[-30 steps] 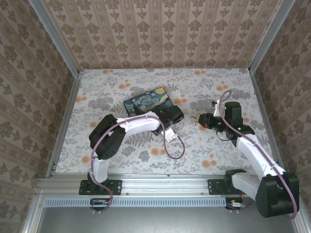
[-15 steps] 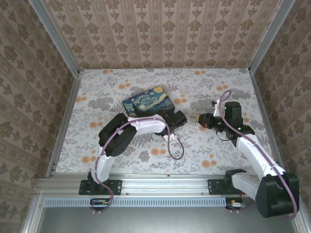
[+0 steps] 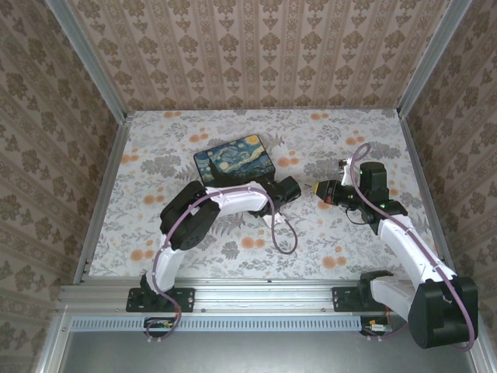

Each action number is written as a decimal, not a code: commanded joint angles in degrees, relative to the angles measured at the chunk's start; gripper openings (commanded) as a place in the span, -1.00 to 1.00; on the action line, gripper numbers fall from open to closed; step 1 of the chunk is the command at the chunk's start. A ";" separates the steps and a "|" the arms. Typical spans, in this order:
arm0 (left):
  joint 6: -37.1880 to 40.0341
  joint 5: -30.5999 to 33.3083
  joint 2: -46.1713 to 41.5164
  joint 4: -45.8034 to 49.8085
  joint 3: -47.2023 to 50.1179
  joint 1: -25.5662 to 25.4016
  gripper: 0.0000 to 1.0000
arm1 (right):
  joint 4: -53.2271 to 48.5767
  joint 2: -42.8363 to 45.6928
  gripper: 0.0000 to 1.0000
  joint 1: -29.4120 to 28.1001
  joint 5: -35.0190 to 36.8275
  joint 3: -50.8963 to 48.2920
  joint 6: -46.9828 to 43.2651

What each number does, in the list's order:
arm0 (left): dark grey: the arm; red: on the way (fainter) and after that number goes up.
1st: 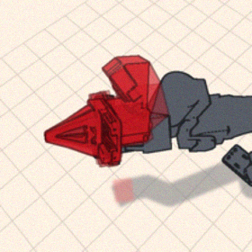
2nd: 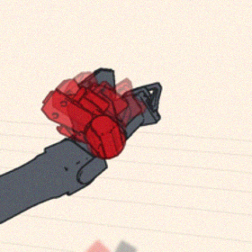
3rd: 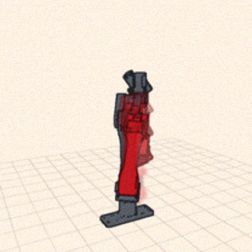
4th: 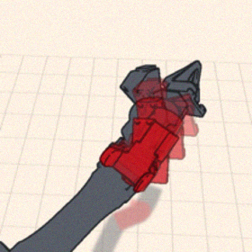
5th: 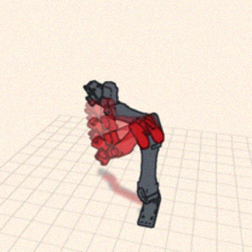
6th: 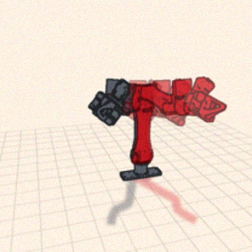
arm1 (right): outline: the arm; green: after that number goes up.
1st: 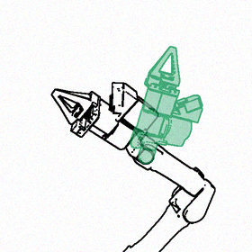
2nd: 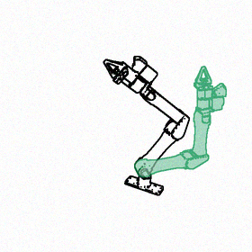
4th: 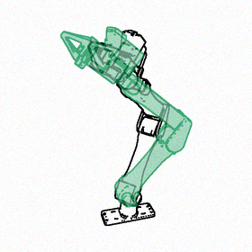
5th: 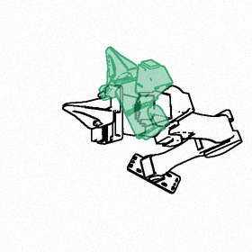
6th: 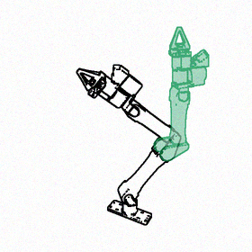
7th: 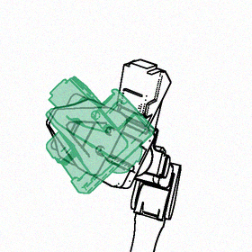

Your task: Unlock the padlock with the key

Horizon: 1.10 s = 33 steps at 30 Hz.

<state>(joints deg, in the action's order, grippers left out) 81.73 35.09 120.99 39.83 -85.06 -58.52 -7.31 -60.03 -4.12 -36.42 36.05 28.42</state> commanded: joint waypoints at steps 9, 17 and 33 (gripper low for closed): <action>-53.05 -12.17 -11.31 8.97 -13.52 0.05 -0.49 | -1.55 1.09 -1.00 0.43 2.55 1.59 -0.57; -117.55 -14.65 -19.81 -11.50 8.49 -0.34 -0.16 | -1.67 0.64 -1.00 0.69 5.70 2.53 0.90; -157.30 5.89 -7.16 -2.03 5.12 -0.15 0.10 | -5.58 0.81 -1.00 0.43 4.32 4.42 -1.18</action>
<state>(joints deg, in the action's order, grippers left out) -66.37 36.40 112.09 34.65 -79.15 -58.41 -11.07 -59.61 -3.64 -31.86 39.44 28.25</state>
